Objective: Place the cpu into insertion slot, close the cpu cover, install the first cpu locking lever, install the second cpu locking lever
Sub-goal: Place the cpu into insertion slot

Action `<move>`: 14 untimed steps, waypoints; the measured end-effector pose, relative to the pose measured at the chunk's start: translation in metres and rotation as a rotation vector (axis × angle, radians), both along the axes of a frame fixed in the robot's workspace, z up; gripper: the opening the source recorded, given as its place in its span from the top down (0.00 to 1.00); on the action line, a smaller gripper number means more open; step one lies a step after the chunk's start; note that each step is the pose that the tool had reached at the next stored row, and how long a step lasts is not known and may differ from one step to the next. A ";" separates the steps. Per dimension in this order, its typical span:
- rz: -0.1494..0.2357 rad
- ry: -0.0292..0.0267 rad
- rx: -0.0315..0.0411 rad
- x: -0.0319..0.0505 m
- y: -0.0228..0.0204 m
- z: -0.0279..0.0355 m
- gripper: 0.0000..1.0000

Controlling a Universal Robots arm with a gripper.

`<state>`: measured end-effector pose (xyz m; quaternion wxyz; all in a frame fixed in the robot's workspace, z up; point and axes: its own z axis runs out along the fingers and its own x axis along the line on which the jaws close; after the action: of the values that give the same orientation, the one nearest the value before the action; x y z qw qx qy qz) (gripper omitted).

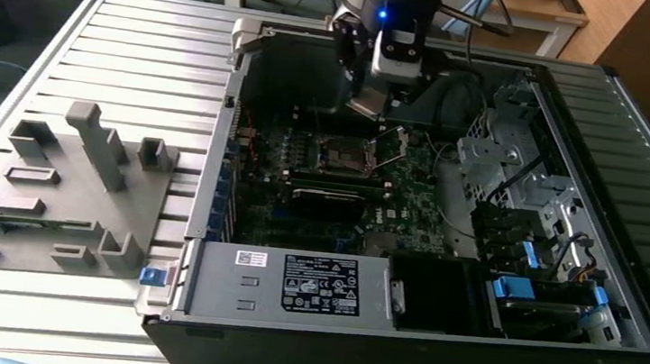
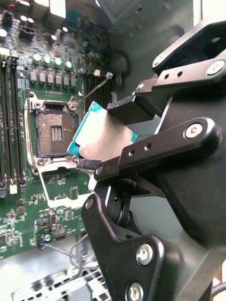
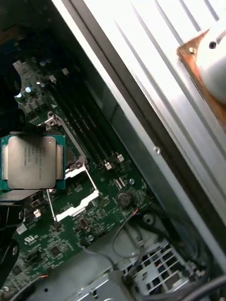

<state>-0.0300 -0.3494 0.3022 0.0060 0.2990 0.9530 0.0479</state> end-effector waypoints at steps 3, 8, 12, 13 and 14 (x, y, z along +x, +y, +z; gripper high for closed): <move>-0.054 0.0000 0.0000 0.0000 0.0000 -0.0007 0.46; -0.145 0.0000 0.0000 0.0000 0.0000 -0.0019 0.46; -0.217 0.0001 0.0000 0.0000 0.0000 -0.0027 0.46; -0.220 0.0001 0.0000 0.0000 -0.0001 -0.0027 0.46; -0.220 0.0001 0.0000 0.0000 -0.0001 -0.0027 0.46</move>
<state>-0.0300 -0.3495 0.2995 0.0112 0.4020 0.9144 0.0469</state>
